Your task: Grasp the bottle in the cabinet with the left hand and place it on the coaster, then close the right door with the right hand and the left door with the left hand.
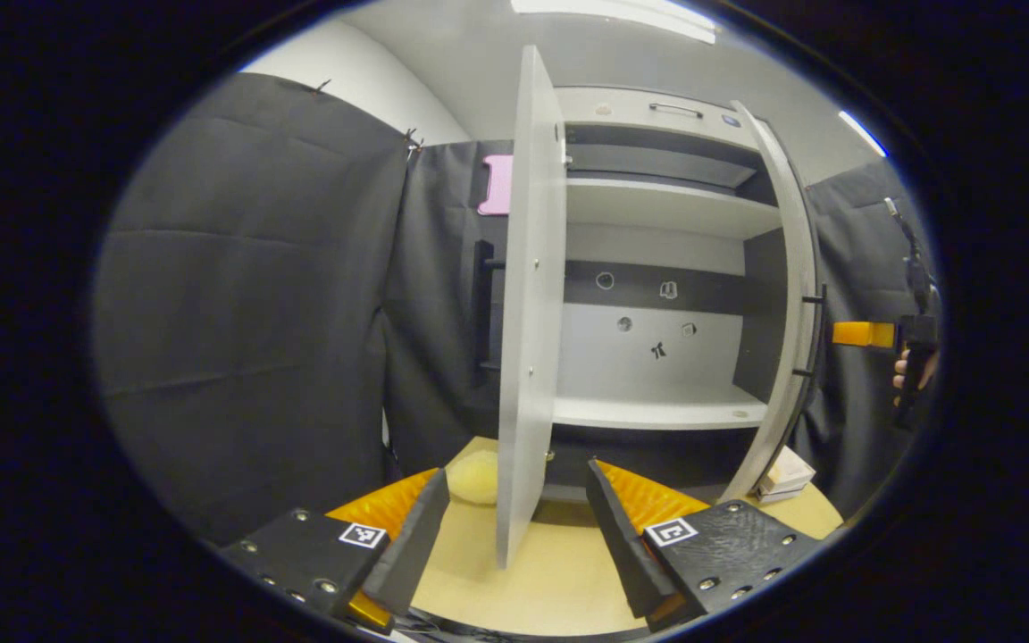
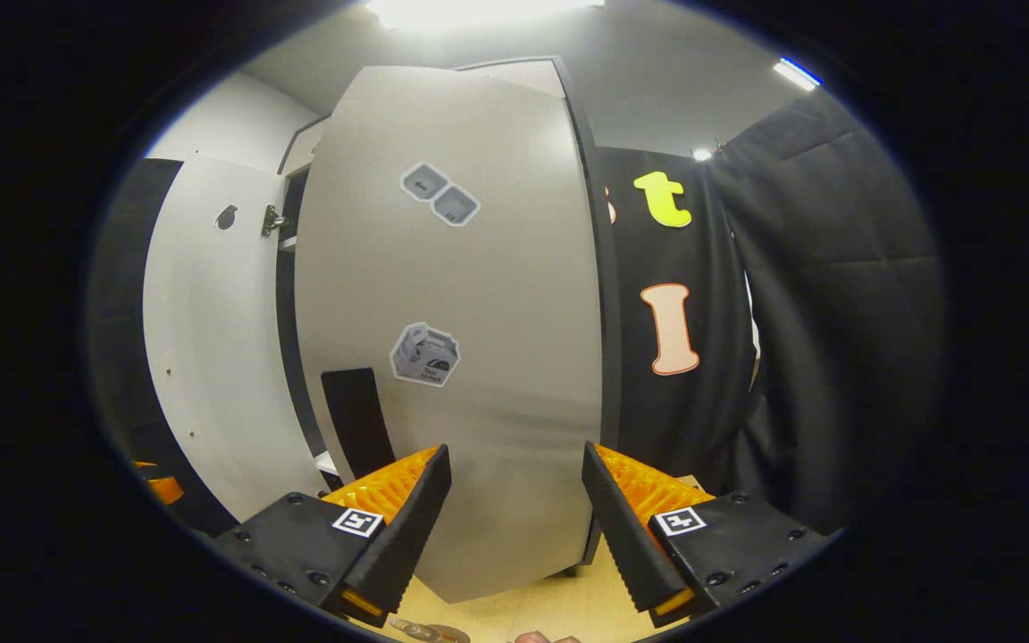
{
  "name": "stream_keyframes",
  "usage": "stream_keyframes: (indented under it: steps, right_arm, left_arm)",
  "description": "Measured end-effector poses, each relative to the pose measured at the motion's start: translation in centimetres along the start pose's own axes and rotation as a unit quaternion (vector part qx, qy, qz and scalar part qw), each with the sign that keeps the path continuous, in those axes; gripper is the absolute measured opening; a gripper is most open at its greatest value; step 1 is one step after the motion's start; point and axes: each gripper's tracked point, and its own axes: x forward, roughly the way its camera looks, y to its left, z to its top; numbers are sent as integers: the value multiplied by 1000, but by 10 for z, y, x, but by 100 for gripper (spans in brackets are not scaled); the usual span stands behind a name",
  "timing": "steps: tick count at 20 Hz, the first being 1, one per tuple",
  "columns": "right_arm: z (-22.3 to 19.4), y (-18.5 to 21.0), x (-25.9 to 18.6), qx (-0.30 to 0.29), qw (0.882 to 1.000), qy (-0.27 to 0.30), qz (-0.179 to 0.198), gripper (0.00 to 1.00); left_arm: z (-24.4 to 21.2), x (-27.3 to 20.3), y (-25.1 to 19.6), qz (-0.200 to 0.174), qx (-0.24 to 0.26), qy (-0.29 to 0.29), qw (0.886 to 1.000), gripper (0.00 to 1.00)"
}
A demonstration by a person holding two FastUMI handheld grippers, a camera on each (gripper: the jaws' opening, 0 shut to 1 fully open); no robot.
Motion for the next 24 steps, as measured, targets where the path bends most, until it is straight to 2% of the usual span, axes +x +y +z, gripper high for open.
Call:
stream_keyframes:
  steps: [2,7,13,14,15,17,18,24]
  right_arm:
    - [-4,-1,1,12,1000,6,-4,92]
    - [-19,-13,0,23,999,31,-29,95]
    - [-23,-21,-7,25,998,26,-56,94]
    - [-26,-18,-7,23,998,28,-57,92]
    - [-30,-16,-8,19,997,33,-61,95]
    - [-40,-8,-10,17,997,43,-63,95]
    - [-42,-4,-11,19,997,45,-65,92]
    - [-53,16,-25,21,994,50,-91,95]
  left_arm:
    - [-1,1,11,4,-17,2,1000,90]
    - [4,9,48,25,-41,2,999,89]
    - [42,31,93,36,-10,-18,999,89]
    - [49,34,99,34,-10,-24,999,89]
    - [56,39,102,30,-11,-27,999,90]
    - [67,48,110,21,-9,-33,999,91]
    - [73,56,116,15,-4,-36,999,89]
    - [109,105,130,-37,30,-58,997,91]
